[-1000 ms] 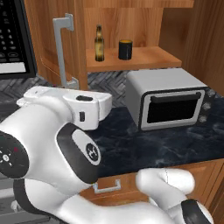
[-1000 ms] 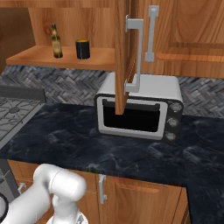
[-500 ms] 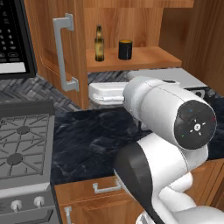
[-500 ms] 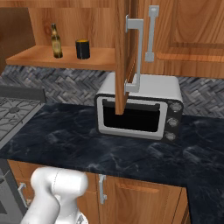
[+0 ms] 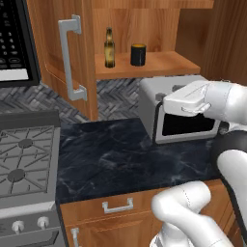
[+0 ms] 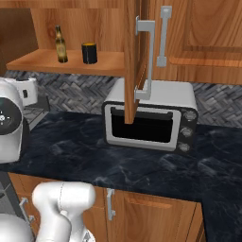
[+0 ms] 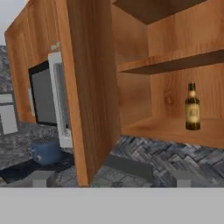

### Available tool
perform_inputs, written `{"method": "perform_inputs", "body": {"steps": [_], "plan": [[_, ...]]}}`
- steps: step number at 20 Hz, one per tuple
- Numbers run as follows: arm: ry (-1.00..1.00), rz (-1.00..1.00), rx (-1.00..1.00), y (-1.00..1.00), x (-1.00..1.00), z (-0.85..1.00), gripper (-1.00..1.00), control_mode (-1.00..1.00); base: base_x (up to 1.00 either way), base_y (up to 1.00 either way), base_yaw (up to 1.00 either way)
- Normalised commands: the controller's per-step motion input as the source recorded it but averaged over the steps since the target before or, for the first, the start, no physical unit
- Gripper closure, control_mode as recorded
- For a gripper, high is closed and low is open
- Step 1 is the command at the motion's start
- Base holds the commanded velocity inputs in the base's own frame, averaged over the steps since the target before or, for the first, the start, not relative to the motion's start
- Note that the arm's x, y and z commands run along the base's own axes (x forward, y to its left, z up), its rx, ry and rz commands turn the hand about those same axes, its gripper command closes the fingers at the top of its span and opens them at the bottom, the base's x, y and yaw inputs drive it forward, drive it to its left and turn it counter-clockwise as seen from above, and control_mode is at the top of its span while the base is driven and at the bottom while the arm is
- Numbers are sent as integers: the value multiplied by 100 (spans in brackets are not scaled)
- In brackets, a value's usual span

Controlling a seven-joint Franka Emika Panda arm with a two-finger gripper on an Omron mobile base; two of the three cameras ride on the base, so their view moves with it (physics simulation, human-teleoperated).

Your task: Open the cabinet directly in front. Then move the beer and the mug to the dining counter with the jar on it.

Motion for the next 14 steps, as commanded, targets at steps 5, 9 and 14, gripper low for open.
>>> {"method": "perform_inputs", "body": {"steps": [5, 9, 14], "plan": [[0, 27, 0, 1, 87, 0, -100, -100, 0, 0, 0], [0, 19, 1, 16, 100, 0, -100, -100, 0, 0, 0], [0, 23, 6, 48, 100, 0, -100, -100, 0, 0, 0]]}}
